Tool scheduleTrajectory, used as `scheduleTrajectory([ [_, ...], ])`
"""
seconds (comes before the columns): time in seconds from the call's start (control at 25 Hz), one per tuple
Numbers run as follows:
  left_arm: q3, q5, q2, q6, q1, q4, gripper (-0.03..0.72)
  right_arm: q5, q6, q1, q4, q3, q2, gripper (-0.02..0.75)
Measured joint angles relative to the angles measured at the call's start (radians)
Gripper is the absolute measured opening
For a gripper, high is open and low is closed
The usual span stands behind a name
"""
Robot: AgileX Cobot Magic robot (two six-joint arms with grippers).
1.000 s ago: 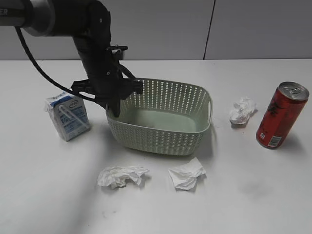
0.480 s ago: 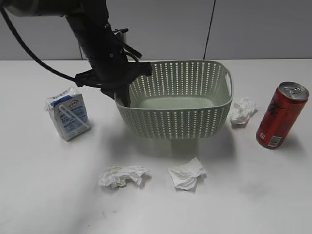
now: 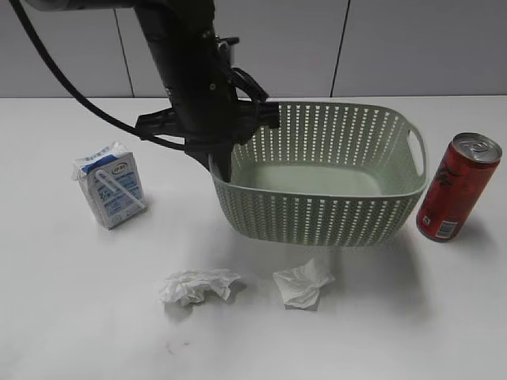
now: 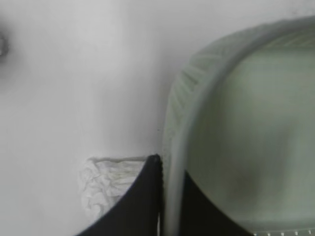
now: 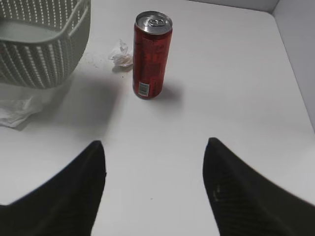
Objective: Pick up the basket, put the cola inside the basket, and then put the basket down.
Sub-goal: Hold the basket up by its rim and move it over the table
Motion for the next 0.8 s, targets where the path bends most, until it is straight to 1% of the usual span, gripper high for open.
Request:
scheduleTrajectory([
  [0.08, 0.0, 0.021, 0.0, -0.054, -0.018, 0.064, 0.0, 0.001, 0.043, 0.0, 0.0, -0.026, 0.058, 0.494],
  [0.16, 0.0, 0.025, -0.001, -0.077, -0.026, 0.108, 0.0, 0.008, 0.07, 0.0, 0.0, -0.057, 0.137, 0.553],
  [0.24, 0.0, 0.028, -0.005, -0.087, -0.029, 0.123, 0.0, 0.015, 0.081, 0.0, 0.0, -0.093, 0.233, 0.608],
  [0.32, 0.0, 0.028, -0.007, -0.089, -0.031, 0.124, 0.0, 0.016, 0.084, 0.0, 0.0, -0.126, 0.323, 0.632],
  [0.68, 0.004, 0.029, -0.009, -0.09, -0.036, 0.126, 0.0, 0.036, 0.086, 0.0, 0.0, -0.334, 0.717, 0.633],
  [0.8, 0.053, 0.022, -0.04, -0.09, -0.038, 0.127, 0.0, 0.037, 0.065, 0.0, 0.0, -0.402, 0.812, 0.622],
])
